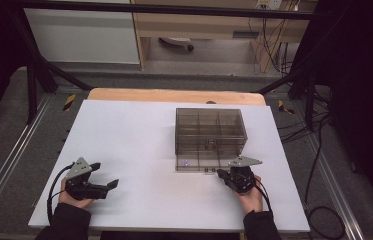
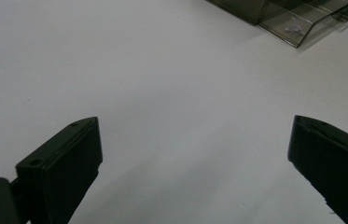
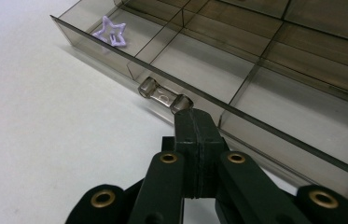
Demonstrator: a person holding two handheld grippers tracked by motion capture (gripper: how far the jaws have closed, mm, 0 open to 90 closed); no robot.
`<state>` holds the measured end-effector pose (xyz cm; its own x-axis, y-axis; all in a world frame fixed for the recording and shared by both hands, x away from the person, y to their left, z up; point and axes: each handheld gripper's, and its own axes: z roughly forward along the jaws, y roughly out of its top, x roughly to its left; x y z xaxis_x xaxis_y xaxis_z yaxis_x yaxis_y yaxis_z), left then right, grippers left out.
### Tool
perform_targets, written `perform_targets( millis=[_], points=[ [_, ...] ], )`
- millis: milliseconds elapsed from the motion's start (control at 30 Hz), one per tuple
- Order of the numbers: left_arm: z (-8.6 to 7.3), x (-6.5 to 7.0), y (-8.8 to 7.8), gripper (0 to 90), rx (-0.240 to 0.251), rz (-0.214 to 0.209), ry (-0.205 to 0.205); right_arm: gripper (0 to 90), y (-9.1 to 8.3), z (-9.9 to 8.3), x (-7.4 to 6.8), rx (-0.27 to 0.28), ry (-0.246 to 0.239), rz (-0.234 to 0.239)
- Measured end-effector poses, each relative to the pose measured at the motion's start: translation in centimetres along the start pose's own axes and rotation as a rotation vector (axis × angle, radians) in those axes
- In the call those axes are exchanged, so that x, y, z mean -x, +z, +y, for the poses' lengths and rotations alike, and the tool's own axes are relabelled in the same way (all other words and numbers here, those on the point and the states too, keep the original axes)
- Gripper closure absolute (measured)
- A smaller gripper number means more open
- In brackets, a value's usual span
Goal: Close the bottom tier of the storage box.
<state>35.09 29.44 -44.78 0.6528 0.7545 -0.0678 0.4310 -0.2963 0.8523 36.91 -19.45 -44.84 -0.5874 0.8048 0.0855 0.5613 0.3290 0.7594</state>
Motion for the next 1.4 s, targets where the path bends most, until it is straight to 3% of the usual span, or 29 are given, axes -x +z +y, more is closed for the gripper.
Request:
perform_targets(
  millis=[1400],
  points=[
    [0.0, 0.0, 0.1, 2.7, -0.002, 0.000, 0.004, 90.0, 1.1, 0.4, 0.0, -0.019, -0.023, -0.020]
  ],
)
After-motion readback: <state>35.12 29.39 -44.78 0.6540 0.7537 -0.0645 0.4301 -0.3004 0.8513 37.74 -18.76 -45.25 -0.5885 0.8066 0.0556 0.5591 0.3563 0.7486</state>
